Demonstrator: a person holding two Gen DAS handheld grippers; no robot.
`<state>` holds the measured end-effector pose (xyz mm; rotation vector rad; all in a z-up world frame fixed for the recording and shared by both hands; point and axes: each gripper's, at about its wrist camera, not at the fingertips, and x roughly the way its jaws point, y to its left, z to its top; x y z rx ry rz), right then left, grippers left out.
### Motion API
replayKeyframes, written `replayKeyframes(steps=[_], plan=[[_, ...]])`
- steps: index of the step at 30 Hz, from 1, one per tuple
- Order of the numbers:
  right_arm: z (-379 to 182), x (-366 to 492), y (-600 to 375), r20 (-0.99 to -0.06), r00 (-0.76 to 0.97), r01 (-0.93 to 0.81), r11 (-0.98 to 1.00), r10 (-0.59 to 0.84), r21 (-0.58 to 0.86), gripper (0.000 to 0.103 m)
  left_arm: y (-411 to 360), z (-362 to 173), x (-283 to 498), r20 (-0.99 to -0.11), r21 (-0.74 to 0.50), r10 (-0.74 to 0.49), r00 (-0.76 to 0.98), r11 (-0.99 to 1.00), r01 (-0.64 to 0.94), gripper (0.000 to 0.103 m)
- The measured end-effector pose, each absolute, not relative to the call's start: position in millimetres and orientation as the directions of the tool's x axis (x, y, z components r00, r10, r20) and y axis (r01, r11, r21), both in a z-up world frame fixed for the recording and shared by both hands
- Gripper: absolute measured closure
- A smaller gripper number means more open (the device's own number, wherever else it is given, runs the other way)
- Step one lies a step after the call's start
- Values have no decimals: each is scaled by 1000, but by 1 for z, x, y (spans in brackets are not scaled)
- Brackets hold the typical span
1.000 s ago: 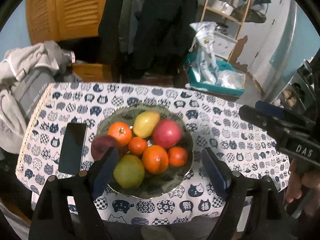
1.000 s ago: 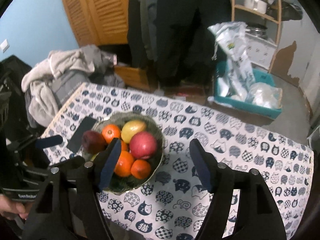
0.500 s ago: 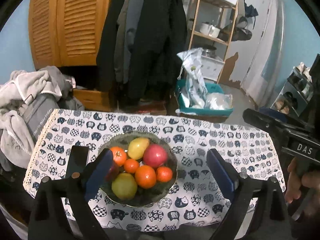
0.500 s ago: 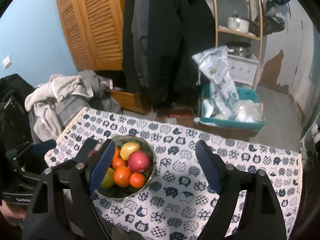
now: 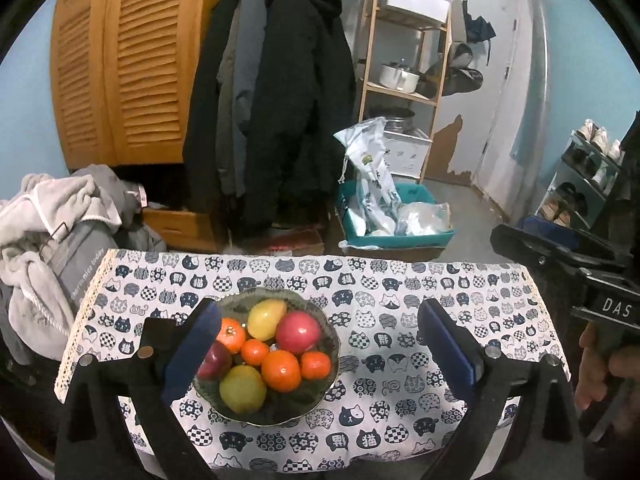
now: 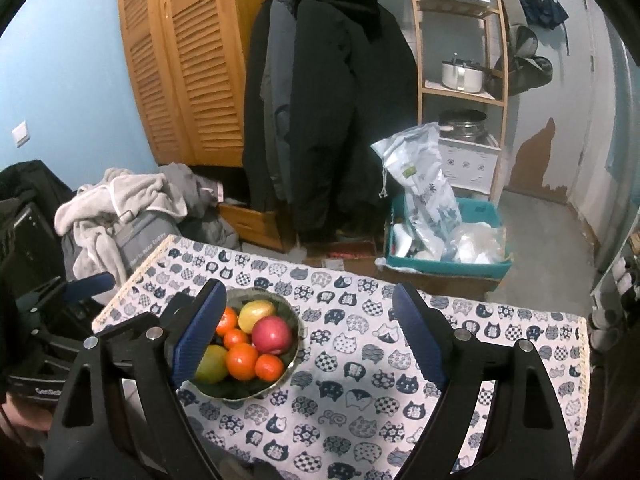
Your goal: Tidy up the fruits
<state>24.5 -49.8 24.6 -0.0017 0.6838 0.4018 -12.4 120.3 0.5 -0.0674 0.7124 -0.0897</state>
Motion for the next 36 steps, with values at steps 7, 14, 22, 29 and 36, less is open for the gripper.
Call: replayKeyframes(steps=[7, 14, 22, 29, 36], plan=[[21, 25, -61, -615, 715, -337, 935, 332, 113, 19, 113, 2, -13, -647, -77, -101, 755, 995, 67, 2], [20, 24, -69, -614, 720, -326, 939, 323, 112, 19, 108, 7, -15, -634, -66, -91, 768, 996, 64, 2], [23, 21, -72, -606, 727, -326, 939, 323, 110, 19, 103, 8, -16, -631, -47, -78, 772, 997, 62, 2], [24, 20, -73, -608, 727, -325, 940, 320, 107, 19, 101, 8, -17, -629, -41, -76, 774, 997, 65, 2], [25, 21, -75, -609, 725, -327, 939, 321, 106, 19, 102, 11, -18, -622, -45, -74, 780, 997, 58, 2]])
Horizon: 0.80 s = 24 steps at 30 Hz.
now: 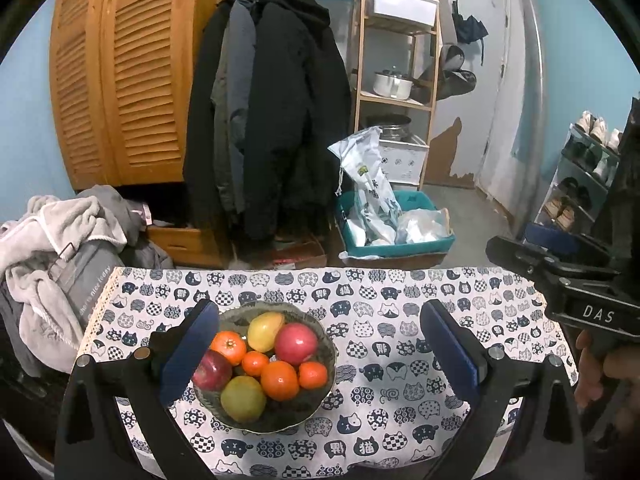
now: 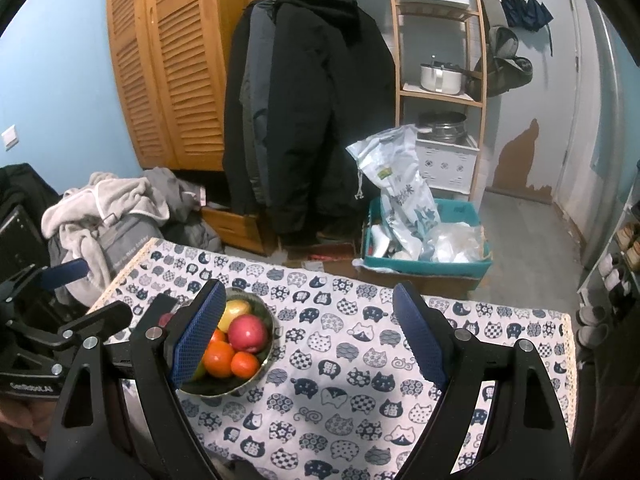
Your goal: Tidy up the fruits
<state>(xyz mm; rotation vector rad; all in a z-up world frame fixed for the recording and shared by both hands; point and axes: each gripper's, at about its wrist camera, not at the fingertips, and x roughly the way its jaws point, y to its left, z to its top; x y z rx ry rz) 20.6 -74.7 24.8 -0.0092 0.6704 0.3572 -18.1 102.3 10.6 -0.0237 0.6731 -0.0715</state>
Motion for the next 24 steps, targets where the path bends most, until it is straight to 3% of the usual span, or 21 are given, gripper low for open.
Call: replayKeyframes(steps=[24], plan=[[24, 22, -75, -611, 726, -326, 940, 316, 99, 19, 102, 16, -21, -611, -15, -32, 791, 999, 29, 1]])
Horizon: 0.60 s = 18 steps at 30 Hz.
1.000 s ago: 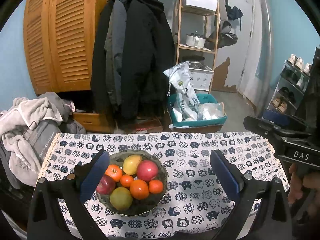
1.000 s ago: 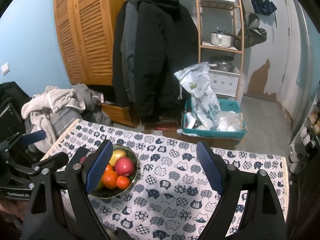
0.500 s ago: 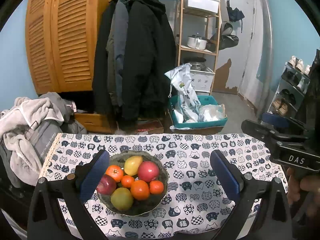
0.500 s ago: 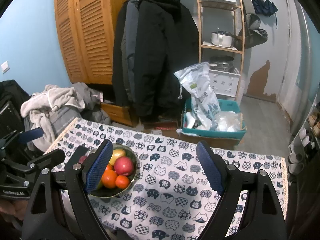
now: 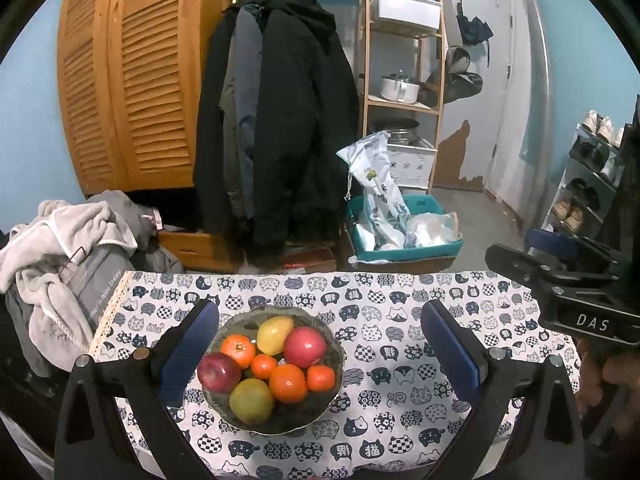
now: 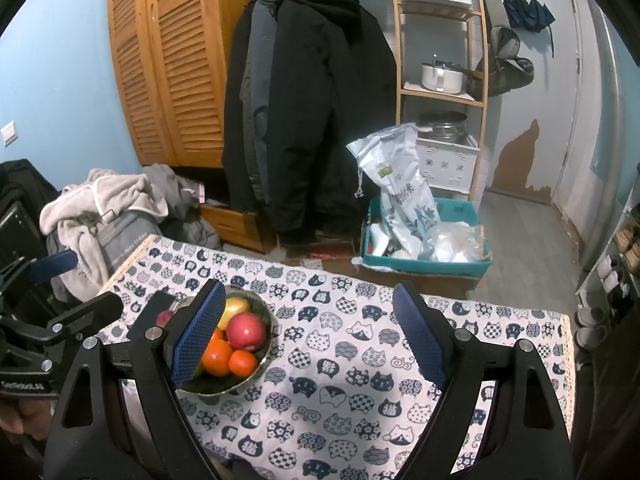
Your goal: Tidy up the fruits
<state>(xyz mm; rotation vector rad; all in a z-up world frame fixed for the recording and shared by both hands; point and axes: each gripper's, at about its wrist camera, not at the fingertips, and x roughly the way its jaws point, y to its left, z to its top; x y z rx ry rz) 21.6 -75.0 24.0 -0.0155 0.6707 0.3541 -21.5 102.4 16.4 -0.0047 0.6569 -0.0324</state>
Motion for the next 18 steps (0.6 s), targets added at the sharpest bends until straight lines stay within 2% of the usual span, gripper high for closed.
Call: replayKeyframes(steps=[18], plan=[[25, 21, -74, -612, 725, -326, 940, 316, 100, 18, 102, 13, -21, -628, -43, -52, 777, 999, 32, 1]])
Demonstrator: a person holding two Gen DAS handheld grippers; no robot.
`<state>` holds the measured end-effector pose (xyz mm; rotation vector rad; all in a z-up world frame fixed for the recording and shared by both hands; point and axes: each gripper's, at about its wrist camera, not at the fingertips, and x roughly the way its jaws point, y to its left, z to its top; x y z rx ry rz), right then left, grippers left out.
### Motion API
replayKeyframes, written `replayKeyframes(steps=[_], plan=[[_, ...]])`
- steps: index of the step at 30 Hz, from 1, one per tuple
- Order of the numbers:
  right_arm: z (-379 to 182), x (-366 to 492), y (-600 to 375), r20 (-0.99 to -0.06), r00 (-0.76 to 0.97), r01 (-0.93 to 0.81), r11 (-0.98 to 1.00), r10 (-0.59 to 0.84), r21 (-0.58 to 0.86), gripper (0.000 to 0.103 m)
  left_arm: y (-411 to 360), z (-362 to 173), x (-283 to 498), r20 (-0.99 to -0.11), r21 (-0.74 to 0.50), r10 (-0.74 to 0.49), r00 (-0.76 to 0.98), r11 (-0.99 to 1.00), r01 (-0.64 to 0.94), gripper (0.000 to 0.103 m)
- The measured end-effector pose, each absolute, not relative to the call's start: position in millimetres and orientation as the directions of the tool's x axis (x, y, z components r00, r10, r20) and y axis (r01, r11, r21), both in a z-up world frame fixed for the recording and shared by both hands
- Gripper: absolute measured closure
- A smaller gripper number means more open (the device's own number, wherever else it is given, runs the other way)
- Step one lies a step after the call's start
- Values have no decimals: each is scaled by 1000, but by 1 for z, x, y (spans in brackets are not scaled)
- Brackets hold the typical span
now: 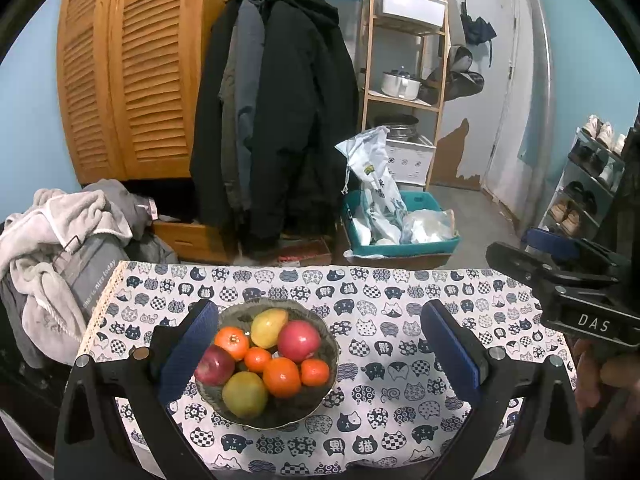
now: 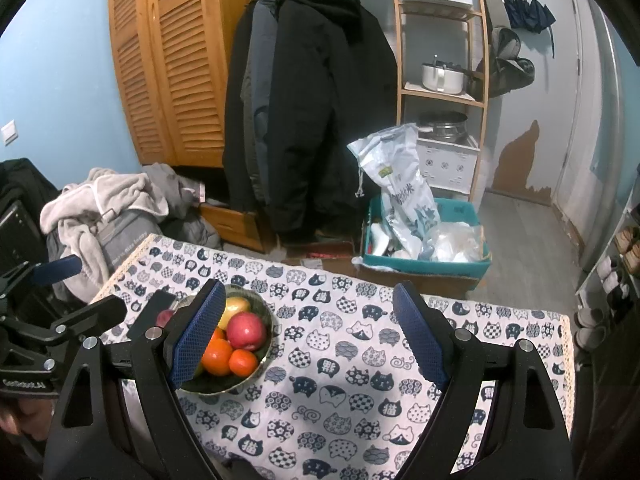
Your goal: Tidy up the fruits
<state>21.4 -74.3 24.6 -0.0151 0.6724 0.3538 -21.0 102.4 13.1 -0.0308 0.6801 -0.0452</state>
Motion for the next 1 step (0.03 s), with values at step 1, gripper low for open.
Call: replayKeyframes(steps=[1], plan=[[25, 21, -74, -611, 725, -326, 940, 316, 99, 19, 103, 13, -21, -628, -39, -46, 777, 999, 28, 1]])
